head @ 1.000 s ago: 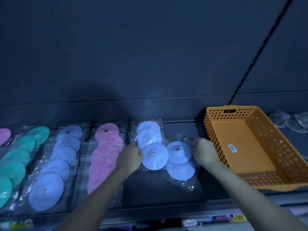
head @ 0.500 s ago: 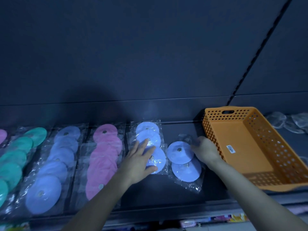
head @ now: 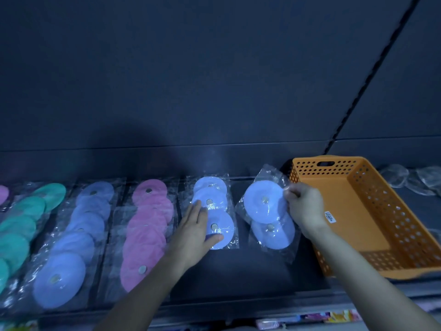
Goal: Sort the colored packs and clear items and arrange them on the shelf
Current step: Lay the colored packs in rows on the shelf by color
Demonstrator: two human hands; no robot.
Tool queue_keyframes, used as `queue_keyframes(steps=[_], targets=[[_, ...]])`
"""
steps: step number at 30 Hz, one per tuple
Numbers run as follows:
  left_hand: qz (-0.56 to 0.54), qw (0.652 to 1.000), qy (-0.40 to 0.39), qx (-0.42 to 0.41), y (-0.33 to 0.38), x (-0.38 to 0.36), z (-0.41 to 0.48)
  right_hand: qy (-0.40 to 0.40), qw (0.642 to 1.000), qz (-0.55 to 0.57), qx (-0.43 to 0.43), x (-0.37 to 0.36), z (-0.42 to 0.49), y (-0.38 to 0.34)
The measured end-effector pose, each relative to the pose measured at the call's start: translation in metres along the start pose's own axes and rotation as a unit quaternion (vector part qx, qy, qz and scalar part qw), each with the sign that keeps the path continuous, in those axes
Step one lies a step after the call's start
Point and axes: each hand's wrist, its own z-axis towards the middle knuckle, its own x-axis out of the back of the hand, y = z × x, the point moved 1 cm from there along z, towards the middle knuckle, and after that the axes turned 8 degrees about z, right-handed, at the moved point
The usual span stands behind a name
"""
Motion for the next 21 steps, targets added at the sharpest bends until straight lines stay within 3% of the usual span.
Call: queue_keyframes(steps=[4, 7, 8, 9, 11, 12, 15, 21], targets=[[-0.073, 0.989, 0.125, -0.009, 0.012, 0.018, 0.001, 0.034, 0.990, 0.133, -0.015, 0.006, 0.004, -0.021], [-0.242, 0.965, 0.086, 0.060, 0.031, 0.029, 0.009, 0.031, 0.971, 0.229, -0.061, -0.004, 0.002, -0.035], [-0.337, 0.936, 0.043, 0.095, 0.038, 0.031, 0.011, 0.028, 0.960, 0.266, -0.085, -0.010, 0.000, -0.038], [-0.454, 0.882, -0.007, 0.130, 0.045, 0.033, 0.012, 0.025, 0.946, 0.303, -0.113, -0.016, -0.004, -0.039], [-0.654, 0.731, -0.088, 0.177, 0.052, 0.031, 0.010, 0.008, 0.921, 0.354, -0.160, -0.024, -0.012, -0.039], [-0.696, 0.687, -0.093, 0.189, 0.051, 0.030, 0.010, -0.008, 0.915, 0.364, -0.176, -0.027, -0.017, -0.038], [-0.718, 0.653, -0.037, 0.237, 0.038, 0.027, 0.010, -0.053, 0.904, 0.376, -0.197, -0.025, -0.027, -0.028], [-0.713, 0.636, 0.063, 0.289, 0.026, 0.021, 0.009, -0.105, 0.908, 0.342, -0.217, -0.030, -0.044, -0.010]])
